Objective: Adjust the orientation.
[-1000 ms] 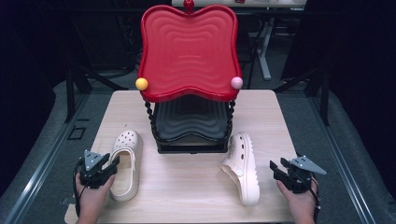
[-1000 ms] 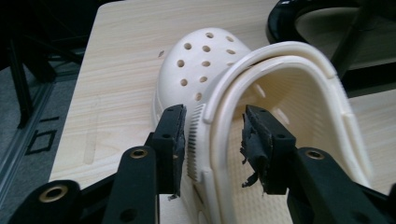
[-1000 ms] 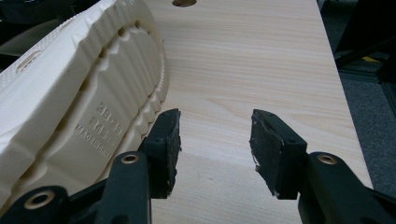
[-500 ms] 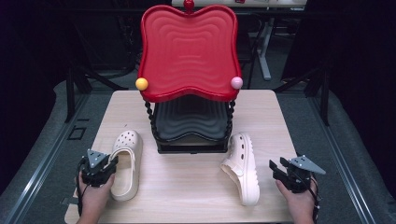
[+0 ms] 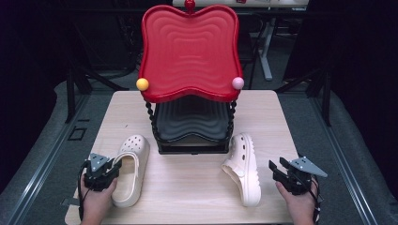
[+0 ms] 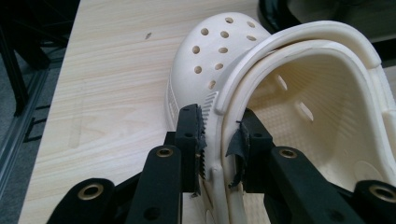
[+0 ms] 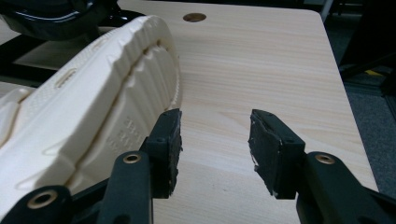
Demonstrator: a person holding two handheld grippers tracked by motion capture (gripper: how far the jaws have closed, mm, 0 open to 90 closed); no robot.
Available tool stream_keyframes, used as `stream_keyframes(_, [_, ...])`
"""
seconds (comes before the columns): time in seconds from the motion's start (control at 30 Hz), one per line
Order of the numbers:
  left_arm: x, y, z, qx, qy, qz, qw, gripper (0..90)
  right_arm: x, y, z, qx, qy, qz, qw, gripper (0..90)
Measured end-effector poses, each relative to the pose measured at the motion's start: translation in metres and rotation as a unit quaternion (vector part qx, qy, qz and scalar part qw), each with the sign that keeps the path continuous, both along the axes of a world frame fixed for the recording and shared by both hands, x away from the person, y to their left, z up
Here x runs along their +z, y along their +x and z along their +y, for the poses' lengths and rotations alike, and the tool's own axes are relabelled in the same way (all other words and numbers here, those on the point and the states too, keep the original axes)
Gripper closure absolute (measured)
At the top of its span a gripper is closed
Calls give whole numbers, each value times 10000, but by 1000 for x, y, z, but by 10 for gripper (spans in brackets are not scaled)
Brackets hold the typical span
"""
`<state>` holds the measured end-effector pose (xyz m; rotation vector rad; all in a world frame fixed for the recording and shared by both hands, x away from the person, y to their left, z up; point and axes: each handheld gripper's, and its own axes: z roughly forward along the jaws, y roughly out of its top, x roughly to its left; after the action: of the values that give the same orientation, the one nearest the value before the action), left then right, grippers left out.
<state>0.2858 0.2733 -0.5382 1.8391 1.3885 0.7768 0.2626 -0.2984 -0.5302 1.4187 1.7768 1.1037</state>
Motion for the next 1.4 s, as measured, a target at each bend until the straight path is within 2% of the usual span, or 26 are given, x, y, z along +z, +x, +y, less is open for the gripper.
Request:
stream_keyframes(0.07, [0, -4, -6, -33, -63, 42, 10000, 740, 3, -3, 7, 90, -155, -67, 9998, 540])
stream_keyframes(0.13, [0, -4, -8, -72, -65, 63, 9999, 740, 5, -4, 10, 151, -195, -106, 9996, 548])
stream_keyframes(0.2, [-1, -5, -11, -110, -58, 54, 9999, 737, 12, -9, 22, 406, -209, -266, 9986, 622])
stream_keyframes(0.23, [-1, -5, -12, -131, -38, 60, 9999, 737, 12, -9, 22, 406, -209, -266, 9986, 622])
stream_keyframes(0.27, [-2, -5, -12, -160, -30, 82, 9998, 732, 16, -12, 30, 575, -264, -382, 9973, 676])
stream_keyframes(0.33, [-3, -5, -12, -161, -61, 85, 9998, 727, 17, -13, 33, 624, -283, -411, 9968, 710])
stream_keyframes(0.47, [-3, -4, -9, -165, -170, 102, 9997, 711, 22, -16, 51, 1002, -234, -426, 9938, 833])
stream_keyframes(0.57, [-4, -4, -9, -212, -260, 119, 9994, 679, 21, -15, 60, 1215, -315, -365, 9914, 846])
stream_keyframes(0.63, [-4, -4, -9, -209, -236, 99, 9995, 656, 18, -14, 63, 1290, -340, -315, 9906, 846])
stream_keyframes(0.7, [-4, -3, -8, -206, -241, 109, 9994, 636, 16, -12, 65, 1323, -437, -199, 9900, 858])
stream_keyframes(0.77, [-4, -3, -7, -194, -287, 74, 9994, 621, 15, -12, 65, 1343, -480, -202, 9896, 870])
stream_keyframes(0.8, [-4, -3, -5, -203, -371, 50, 9991, 582, 15, -11, 62, 1332, -453, -179, 9899, 896])
stream_keyframes(0.9, [-3, -4, -2, -209, -457, 29, 9987, 553, 15, -11, 60, 1313, -394, -181, 9904, 896])
stream_keyframes(1.0, [-2, -4, -1, -209, -449, 14, 9988, 546, 15, -11, 59, 1297, -444, -203, 9903, 897])
stream_keyframes(1.33, [-2, -6, -2, -236, -427, -65, 9988, 545, 18, -13, 46, 1021, -275, -144, 9943, 898])
stream_keyframes(1.37, [-2, -7, -1, -242, -444, -72, 9987, 543, 18, -12, 40, 880, -234, -126, 9958, 898])
stream_keyframes(1.4, [-2, -7, -1, -242, -444, -72, 9987, 543, 18, -12, 40, 880, -234, -126, 9958, 898])
